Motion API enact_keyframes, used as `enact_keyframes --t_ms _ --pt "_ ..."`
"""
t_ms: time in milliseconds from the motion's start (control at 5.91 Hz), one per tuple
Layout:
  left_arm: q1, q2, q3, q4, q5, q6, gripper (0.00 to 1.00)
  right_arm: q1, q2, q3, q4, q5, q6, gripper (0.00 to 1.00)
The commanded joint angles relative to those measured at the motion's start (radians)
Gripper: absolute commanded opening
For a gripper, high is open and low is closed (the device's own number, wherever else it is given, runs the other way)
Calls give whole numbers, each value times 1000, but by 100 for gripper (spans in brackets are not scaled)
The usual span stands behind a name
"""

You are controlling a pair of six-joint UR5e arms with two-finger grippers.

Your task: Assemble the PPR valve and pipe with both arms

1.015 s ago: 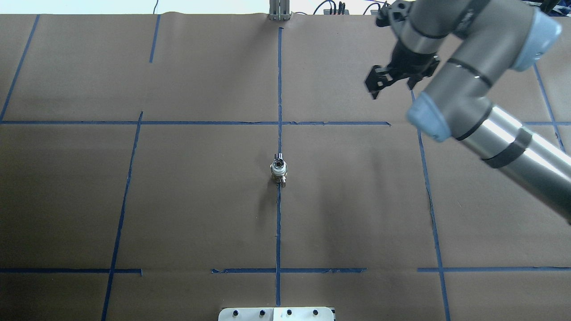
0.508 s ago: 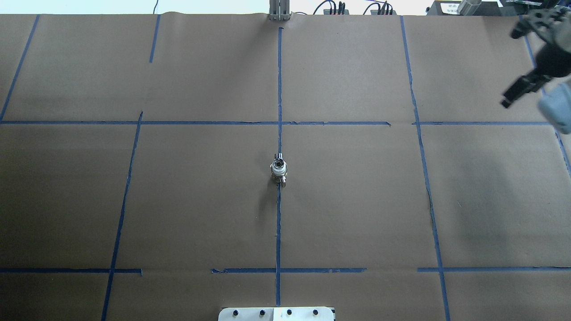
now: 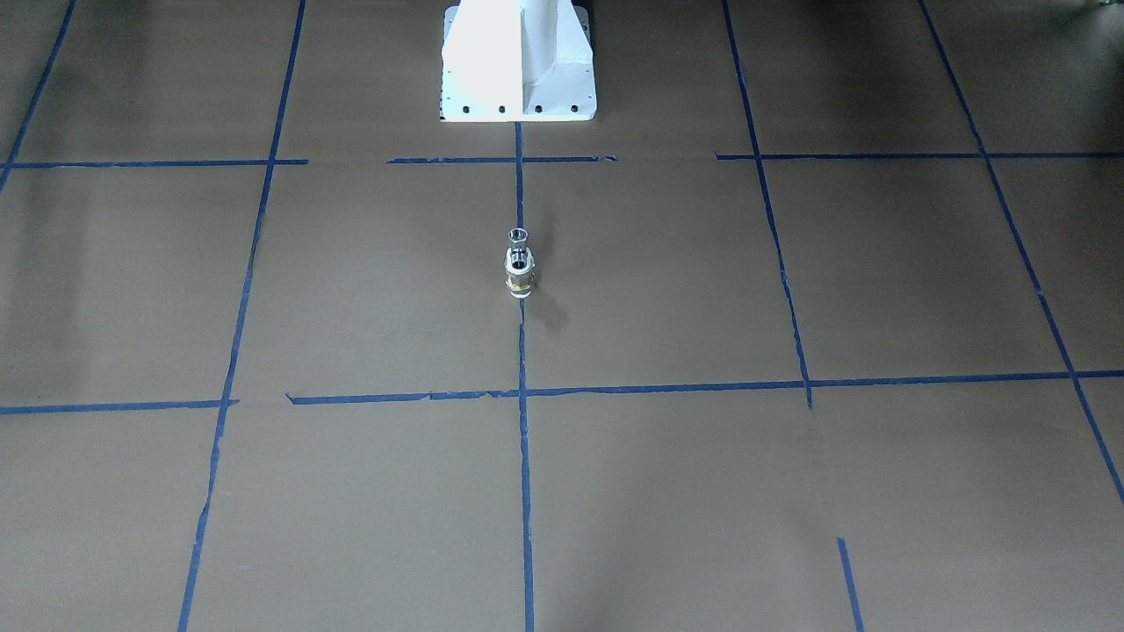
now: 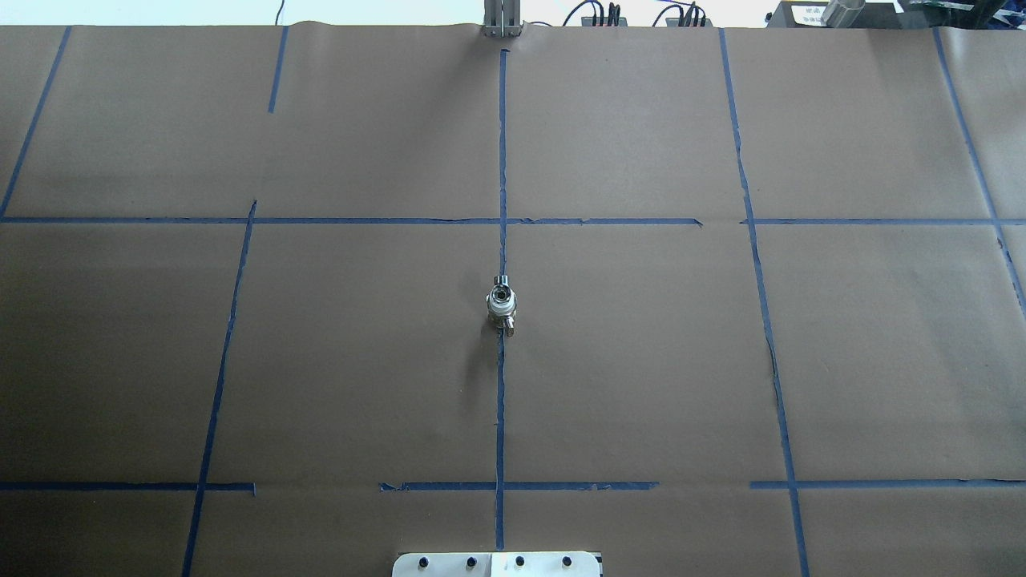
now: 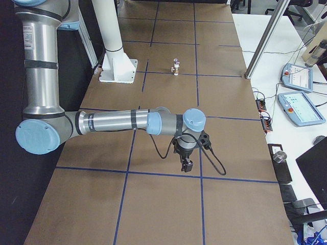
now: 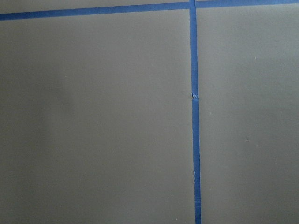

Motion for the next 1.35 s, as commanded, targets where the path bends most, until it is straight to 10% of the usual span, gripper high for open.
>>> enact_keyframes --t_ms 0,1185 --pt "0 21 -15 -1 1 2 100 28 -55 8 -1 -1 0 100" --pt "0 22 -13 -3 1 2 100 30 -68 8 -1 0 0 100"
